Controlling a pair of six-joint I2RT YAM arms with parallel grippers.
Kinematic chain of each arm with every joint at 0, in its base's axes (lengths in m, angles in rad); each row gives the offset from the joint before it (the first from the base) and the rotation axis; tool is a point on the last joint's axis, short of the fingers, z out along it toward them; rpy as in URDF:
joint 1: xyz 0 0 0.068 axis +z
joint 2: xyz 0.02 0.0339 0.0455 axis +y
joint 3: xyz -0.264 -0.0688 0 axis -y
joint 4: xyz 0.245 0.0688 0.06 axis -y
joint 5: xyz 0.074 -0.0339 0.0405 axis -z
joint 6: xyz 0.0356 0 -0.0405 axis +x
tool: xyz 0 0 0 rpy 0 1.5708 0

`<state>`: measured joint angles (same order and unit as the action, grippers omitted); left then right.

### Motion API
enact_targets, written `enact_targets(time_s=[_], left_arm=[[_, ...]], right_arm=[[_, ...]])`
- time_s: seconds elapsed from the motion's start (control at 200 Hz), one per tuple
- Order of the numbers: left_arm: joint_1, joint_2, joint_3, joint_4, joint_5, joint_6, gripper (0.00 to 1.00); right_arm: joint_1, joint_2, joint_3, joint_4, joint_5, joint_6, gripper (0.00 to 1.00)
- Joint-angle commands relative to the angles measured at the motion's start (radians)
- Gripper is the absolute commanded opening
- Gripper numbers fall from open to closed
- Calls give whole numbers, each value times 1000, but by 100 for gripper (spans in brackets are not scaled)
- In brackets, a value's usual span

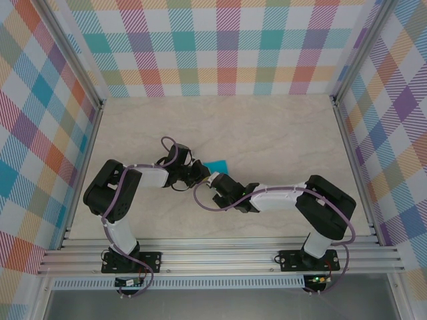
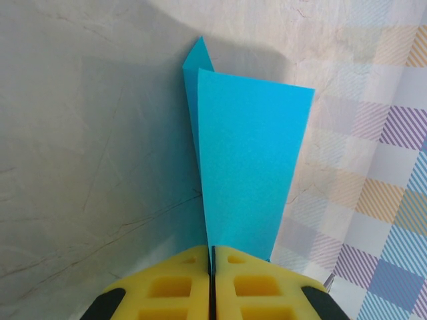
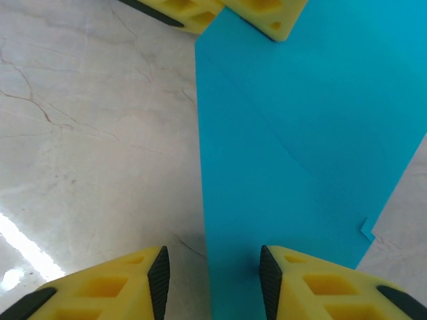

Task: Fold a paper plane with a square sheet of paper (pick it up from the middle)
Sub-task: Fold the wing for the fifth time at the center of the table.

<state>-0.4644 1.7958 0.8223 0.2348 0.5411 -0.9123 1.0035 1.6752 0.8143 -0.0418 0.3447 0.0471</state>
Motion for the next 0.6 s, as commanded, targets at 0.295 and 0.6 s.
enact_targets(time_s=[0.295, 0.6], left_arm=[[-11, -52, 20, -32, 2, -10, 8], [-11, -95, 12, -92, -54, -18, 24]], right_arm=[[7, 12, 23, 15, 46, 8, 28], [6, 11, 15, 27, 59, 5, 10]])
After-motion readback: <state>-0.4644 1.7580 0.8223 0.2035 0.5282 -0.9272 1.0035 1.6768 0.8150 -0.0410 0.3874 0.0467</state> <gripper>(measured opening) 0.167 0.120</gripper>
